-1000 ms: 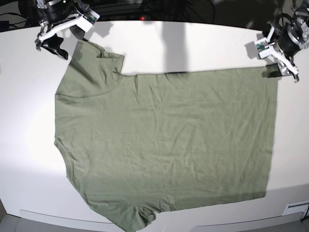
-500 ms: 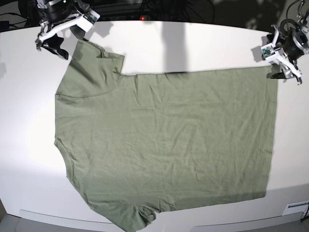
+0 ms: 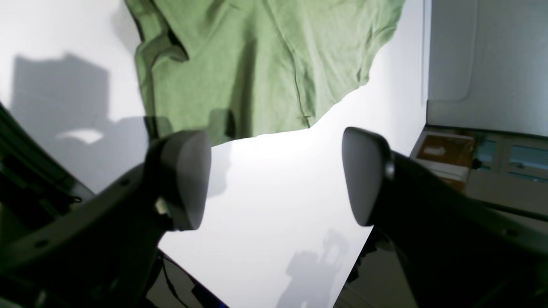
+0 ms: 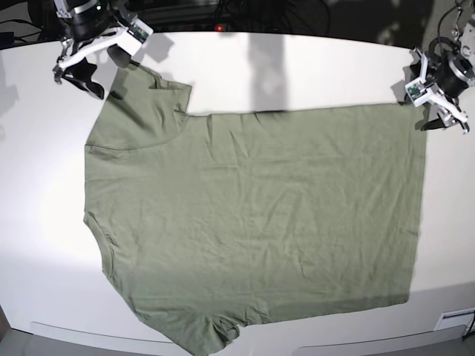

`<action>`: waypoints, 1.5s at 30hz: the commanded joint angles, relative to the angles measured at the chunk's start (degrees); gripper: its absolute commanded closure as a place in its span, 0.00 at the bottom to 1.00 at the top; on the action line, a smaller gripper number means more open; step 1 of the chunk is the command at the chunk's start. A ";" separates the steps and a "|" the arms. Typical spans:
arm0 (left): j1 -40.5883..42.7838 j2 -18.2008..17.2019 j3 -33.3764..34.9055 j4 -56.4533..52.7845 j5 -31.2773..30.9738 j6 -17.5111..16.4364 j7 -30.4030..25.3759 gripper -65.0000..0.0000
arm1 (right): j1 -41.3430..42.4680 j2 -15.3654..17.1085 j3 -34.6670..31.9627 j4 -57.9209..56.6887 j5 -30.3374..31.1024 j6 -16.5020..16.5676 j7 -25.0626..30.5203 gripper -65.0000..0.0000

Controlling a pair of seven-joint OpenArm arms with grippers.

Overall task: Fold the T-shirt properly
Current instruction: 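Close both grippers on the shoulder edges of the green shirt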

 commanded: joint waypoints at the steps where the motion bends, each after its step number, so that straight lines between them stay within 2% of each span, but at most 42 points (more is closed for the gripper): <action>1: -0.48 -0.81 1.11 -0.74 1.84 -0.48 1.53 0.40 | -0.46 0.50 0.15 1.01 -0.33 -1.07 0.31 0.27; 4: -2.60 -0.79 6.47 -2.91 6.75 -0.24 1.68 0.40 | -0.46 0.50 0.15 1.01 -0.33 -1.09 0.31 0.27; 7: -5.22 -0.76 12.98 -5.40 9.77 3.52 2.95 0.41 | -0.46 0.48 0.15 1.01 -0.31 -1.07 0.28 0.27; 11: -7.65 -0.83 19.02 -6.97 10.99 5.14 9.92 0.41 | -0.46 0.48 0.15 1.01 -0.31 -1.09 0.13 0.27; 15: -7.08 -1.49 19.63 -6.97 10.82 5.11 10.93 0.41 | -0.46 0.50 0.15 1.01 -0.28 -1.07 0.07 0.27; 20: -6.34 -5.03 19.63 -6.97 10.84 5.11 11.08 0.41 | -0.48 0.50 0.15 1.01 -0.11 -1.07 0.04 0.27; 23: -6.38 -6.97 19.63 -6.97 10.84 5.11 13.07 0.42 | -0.46 0.50 0.15 1.01 -0.11 -1.07 0.07 0.27; 27: -6.40 -7.74 19.63 -6.95 10.80 5.16 10.99 0.42 | -0.46 0.48 0.15 1.01 -0.11 -1.07 0.07 0.27; 30: -6.38 -6.64 19.63 -6.95 10.82 5.14 6.88 0.42 | -0.46 0.48 0.15 1.01 -0.11 -1.07 0.04 0.27; 38: -6.38 -0.09 19.63 -6.95 10.82 5.14 7.02 0.42 | -0.48 0.48 0.15 1.01 -0.11 -1.07 0.02 0.27; 41: -6.34 0.98 19.63 -6.95 10.82 5.11 8.37 0.42 | -0.48 0.48 0.15 1.01 -0.11 -1.07 -0.24 0.27; 45: -6.32 0.35 19.63 -6.95 10.80 5.11 12.81 0.42 | -0.46 0.48 0.15 1.01 -0.11 -1.07 -0.37 0.27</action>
